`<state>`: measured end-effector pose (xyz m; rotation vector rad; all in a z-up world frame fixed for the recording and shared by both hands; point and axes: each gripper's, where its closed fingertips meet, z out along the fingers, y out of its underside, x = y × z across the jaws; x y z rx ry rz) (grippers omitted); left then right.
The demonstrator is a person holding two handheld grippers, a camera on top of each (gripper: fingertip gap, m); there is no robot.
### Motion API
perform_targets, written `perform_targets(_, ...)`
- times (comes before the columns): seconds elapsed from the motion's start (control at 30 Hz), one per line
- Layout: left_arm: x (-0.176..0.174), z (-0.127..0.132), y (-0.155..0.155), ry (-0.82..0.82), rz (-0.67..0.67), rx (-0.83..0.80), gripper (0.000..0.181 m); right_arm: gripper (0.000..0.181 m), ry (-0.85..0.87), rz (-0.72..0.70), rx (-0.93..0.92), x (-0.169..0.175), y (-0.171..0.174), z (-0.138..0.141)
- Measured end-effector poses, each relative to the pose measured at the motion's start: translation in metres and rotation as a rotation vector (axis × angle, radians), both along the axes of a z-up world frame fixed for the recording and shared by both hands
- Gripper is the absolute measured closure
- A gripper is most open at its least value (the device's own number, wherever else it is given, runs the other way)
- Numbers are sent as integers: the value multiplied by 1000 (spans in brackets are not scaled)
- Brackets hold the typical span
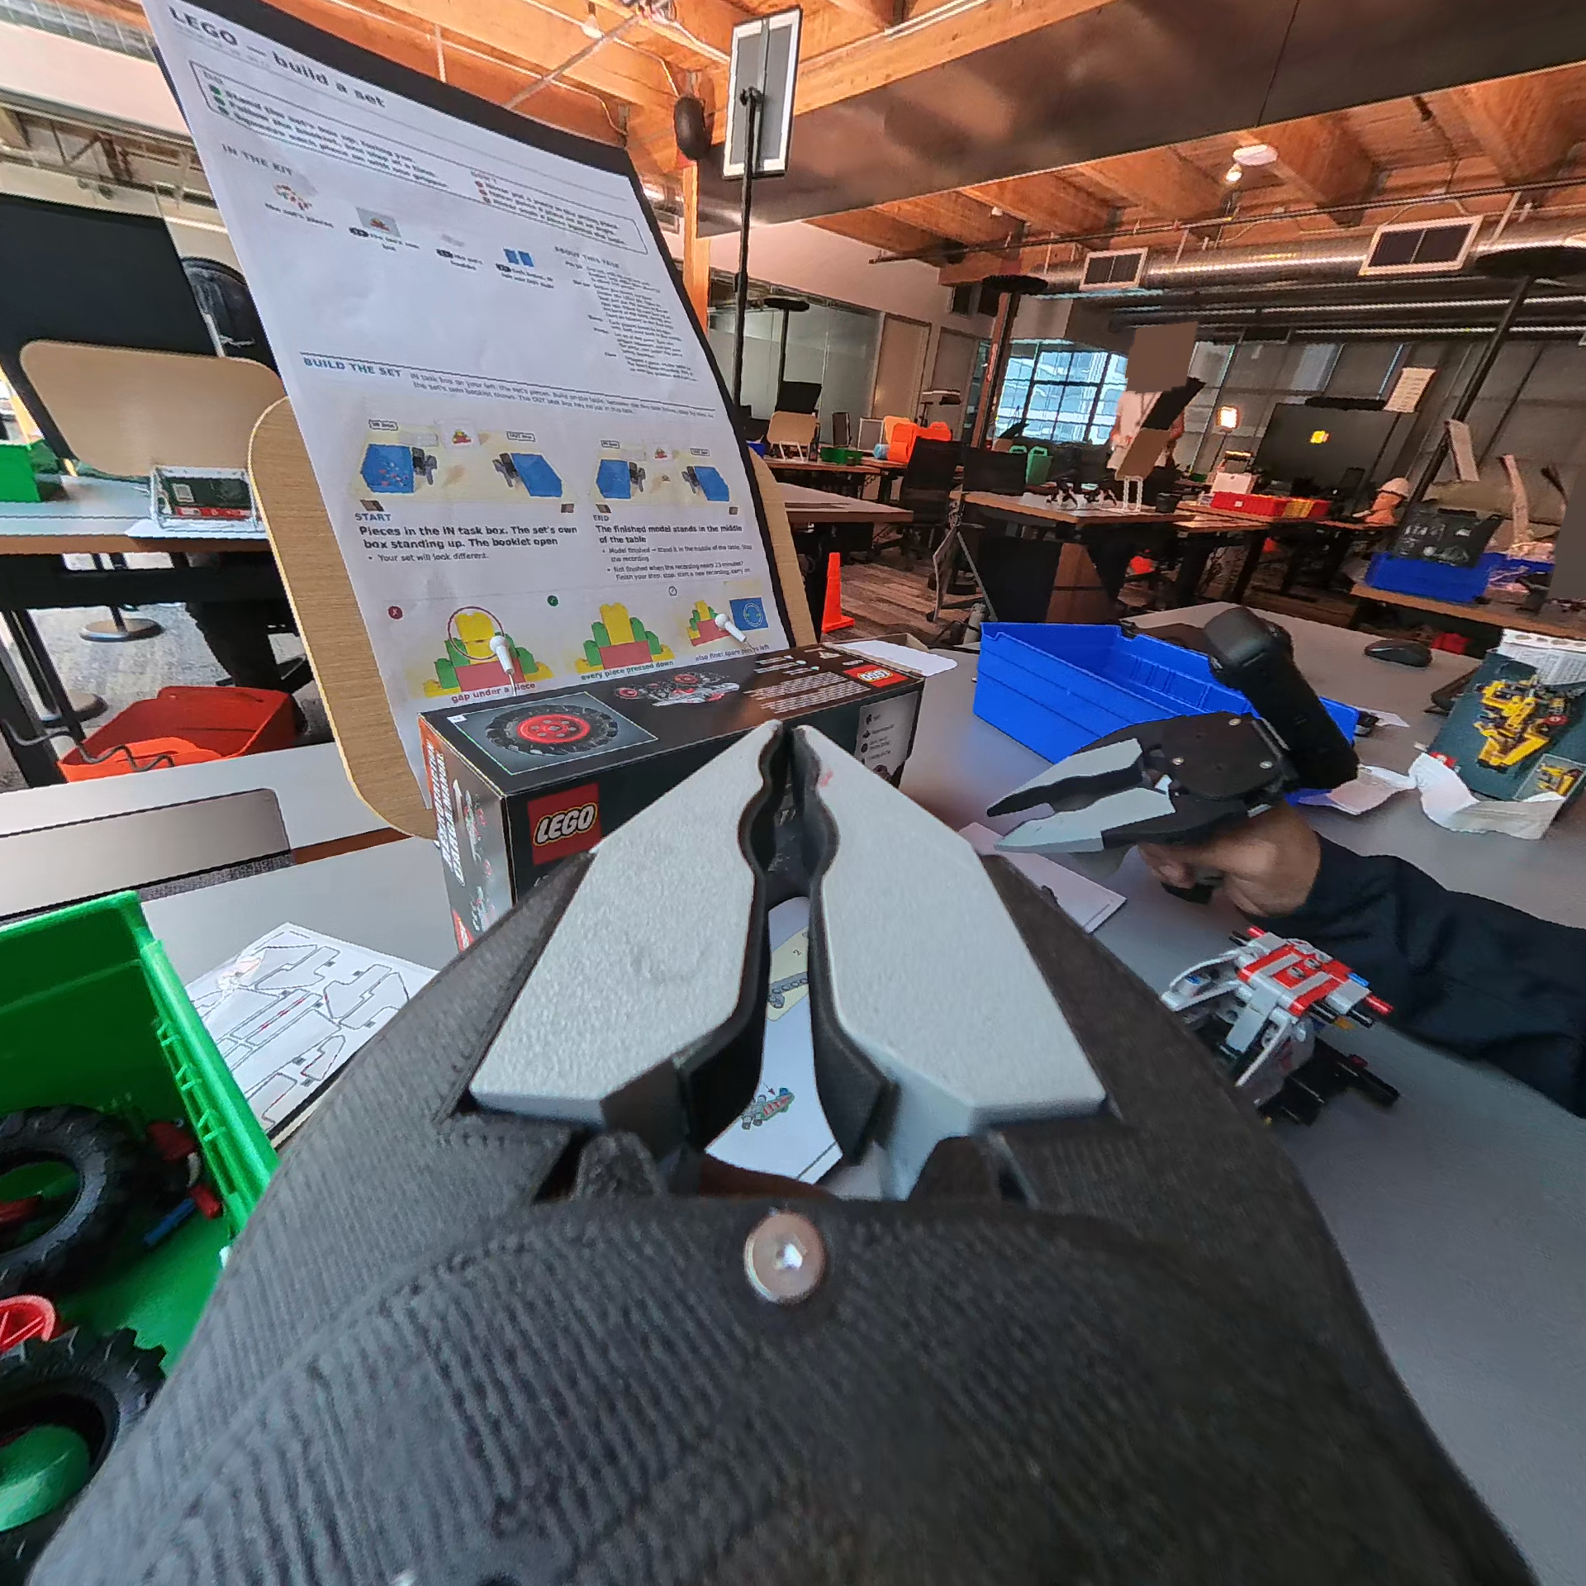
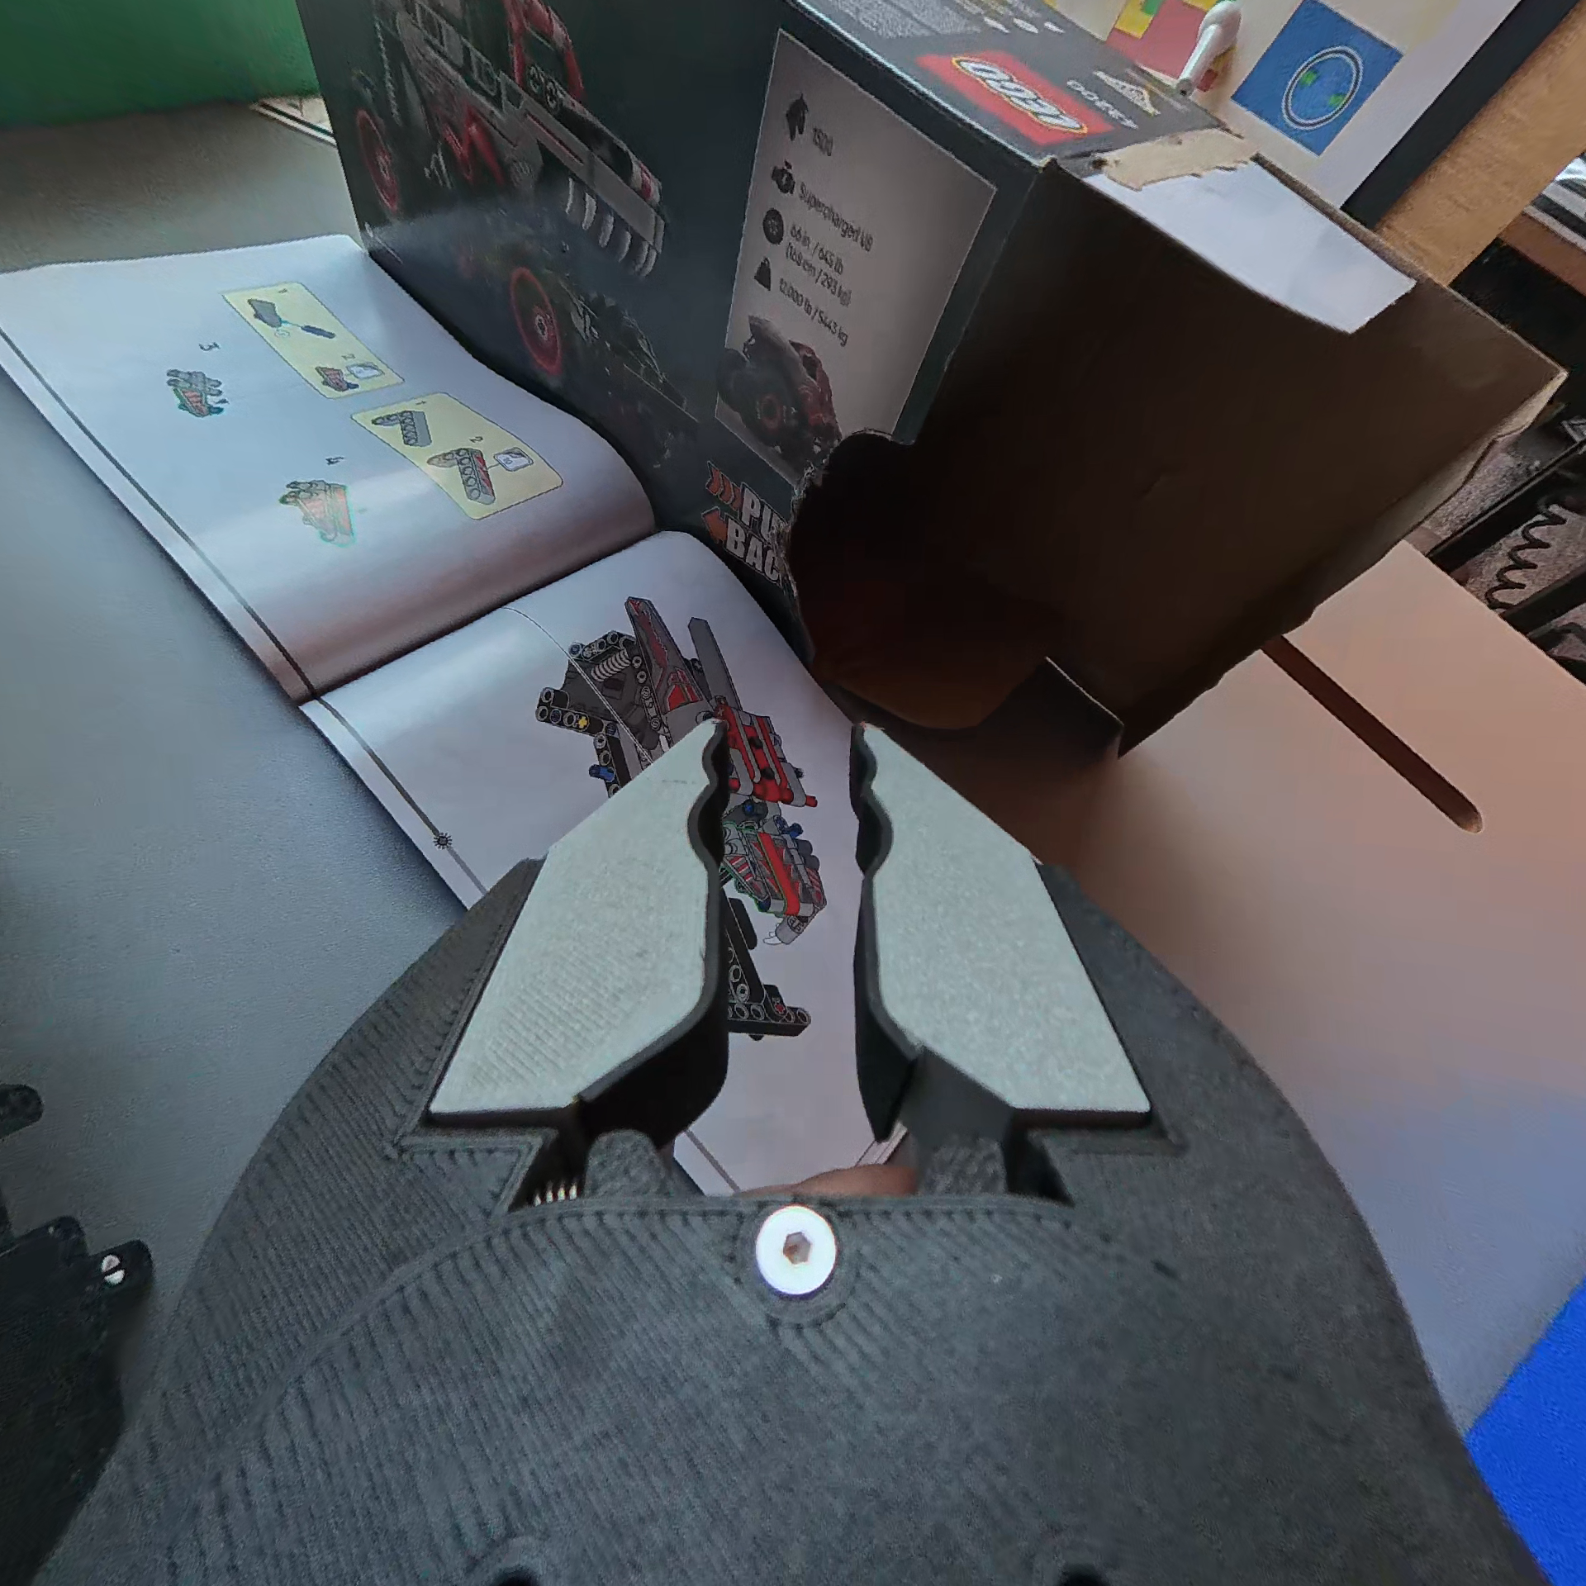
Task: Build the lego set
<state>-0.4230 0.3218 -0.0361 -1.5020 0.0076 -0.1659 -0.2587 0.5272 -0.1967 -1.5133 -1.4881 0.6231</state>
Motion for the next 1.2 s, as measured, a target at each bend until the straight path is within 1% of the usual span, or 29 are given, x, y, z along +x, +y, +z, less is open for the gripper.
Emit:
perform_targets(0.47,3,-2,1,5,-4,-2,181,156,-11,12,3,-1,-2,-1)
perform_targets(0.77,12,-3,2,6,-24,-6,181,157,-16,24,20,-2,-6,1)
perform_targets(0.97,11,-6,3,1,-23,-15,181,156,28,42,7,-1,-11,16)
perform_targets(1.2,14,-7,4,10,-26,-20,181,155,125,118,-50,3,-31,49)
